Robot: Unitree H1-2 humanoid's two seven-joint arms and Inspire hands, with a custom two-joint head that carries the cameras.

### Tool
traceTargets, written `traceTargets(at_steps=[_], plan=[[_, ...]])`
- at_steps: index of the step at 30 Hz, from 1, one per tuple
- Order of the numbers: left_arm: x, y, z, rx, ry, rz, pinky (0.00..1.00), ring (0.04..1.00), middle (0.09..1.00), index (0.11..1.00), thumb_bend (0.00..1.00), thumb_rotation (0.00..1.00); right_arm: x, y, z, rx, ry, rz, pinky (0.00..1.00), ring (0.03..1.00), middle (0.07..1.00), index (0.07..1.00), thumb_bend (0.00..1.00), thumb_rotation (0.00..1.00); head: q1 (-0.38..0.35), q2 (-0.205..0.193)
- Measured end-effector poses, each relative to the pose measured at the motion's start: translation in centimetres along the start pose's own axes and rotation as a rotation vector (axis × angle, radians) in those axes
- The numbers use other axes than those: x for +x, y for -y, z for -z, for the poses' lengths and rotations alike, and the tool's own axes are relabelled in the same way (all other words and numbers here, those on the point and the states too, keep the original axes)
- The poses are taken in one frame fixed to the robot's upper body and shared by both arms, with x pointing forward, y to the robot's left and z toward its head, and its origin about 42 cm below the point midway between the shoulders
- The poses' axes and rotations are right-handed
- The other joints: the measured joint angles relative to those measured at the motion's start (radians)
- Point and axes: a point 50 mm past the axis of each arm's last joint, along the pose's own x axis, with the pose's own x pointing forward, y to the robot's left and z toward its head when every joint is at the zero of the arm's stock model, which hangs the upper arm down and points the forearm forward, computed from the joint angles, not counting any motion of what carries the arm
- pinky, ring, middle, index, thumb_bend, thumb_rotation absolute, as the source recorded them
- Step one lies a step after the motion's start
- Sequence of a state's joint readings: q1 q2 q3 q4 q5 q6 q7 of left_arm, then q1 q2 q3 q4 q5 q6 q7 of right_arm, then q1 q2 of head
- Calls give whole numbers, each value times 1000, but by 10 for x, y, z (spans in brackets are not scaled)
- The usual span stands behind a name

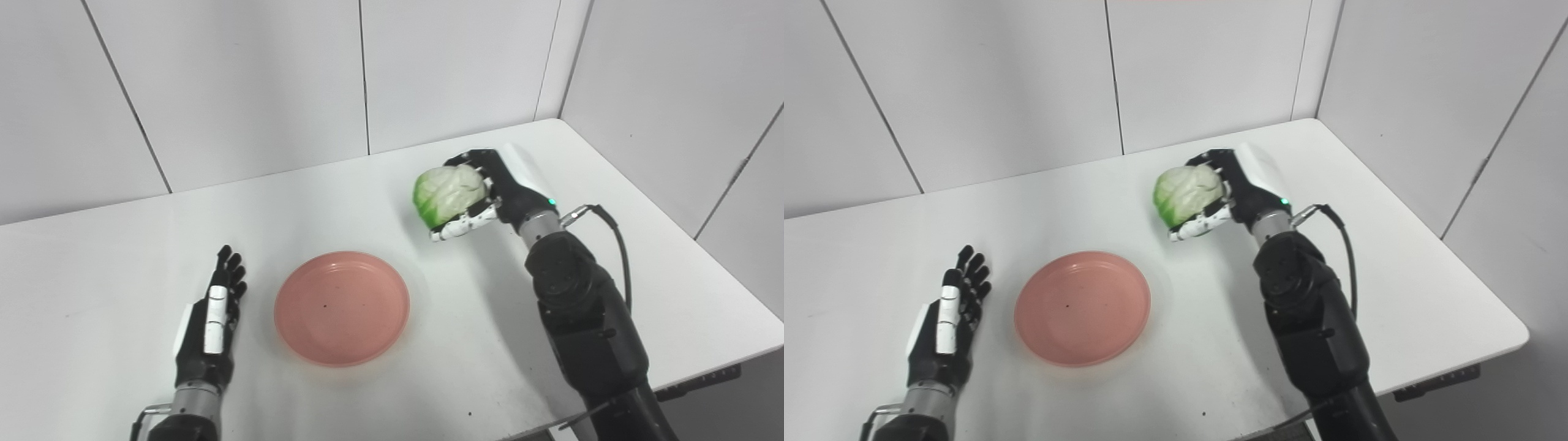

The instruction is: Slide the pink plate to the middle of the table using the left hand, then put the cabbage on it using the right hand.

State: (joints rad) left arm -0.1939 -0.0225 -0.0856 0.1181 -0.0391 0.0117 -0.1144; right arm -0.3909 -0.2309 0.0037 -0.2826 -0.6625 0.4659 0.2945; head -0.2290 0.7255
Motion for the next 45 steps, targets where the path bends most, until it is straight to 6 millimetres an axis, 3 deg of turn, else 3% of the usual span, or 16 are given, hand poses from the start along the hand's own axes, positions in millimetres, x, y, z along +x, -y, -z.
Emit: traceTargets(at_steps=[2,3,4,6,11,14,25,30,45], plan=[[-1,6,-1,5,-6,-5,1000,1000,1000,1000,687,1000,-2,-4,-8,4,32,-19,169,242,463,485,528,0,51,5],[-1,9,-2,6,-9,-9,1000,1000,1000,1000,694,1000,-3,-7,-11,7,45,-31,181,259,436,498,526,0,51,5],[-1,11,-4,7,-13,-15,1000,1000,1000,1000,701,1000,-3,-9,-13,9,55,-43,188,270,419,504,524,0,106,9],[-1,16,-6,16,-15,-22,1000,1000,1000,1000,698,1000,-4,-15,-17,12,79,-73,202,285,413,505,524,0,147,15],[2,34,-10,-4,-18,-22,1000,1000,1000,1000,698,1000,-6,-29,-28,22,148,-149,230,322,446,505,527,0,186,26],[3,42,-13,-1,-18,-21,1000,1000,1000,1000,751,1000,-10,-35,-36,21,182,-194,177,263,414,509,525,0,210,35],[4,47,-12,50,-53,-31,1000,1000,1000,1000,789,1000,-9,-66,-44,-31,215,-315,207,293,408,504,525,0,203,46],[4,47,-12,48,-52,-33,1000,1000,1000,1000,777,1000,-11,-84,-48,-132,257,-372,274,354,433,498,528,0,183,49],[4,46,-13,43,-51,-40,1000,1000,1000,1000,795,1000,-3,-113,-30,-358,314,-397,279,359,452,494,530,0,149,61]])
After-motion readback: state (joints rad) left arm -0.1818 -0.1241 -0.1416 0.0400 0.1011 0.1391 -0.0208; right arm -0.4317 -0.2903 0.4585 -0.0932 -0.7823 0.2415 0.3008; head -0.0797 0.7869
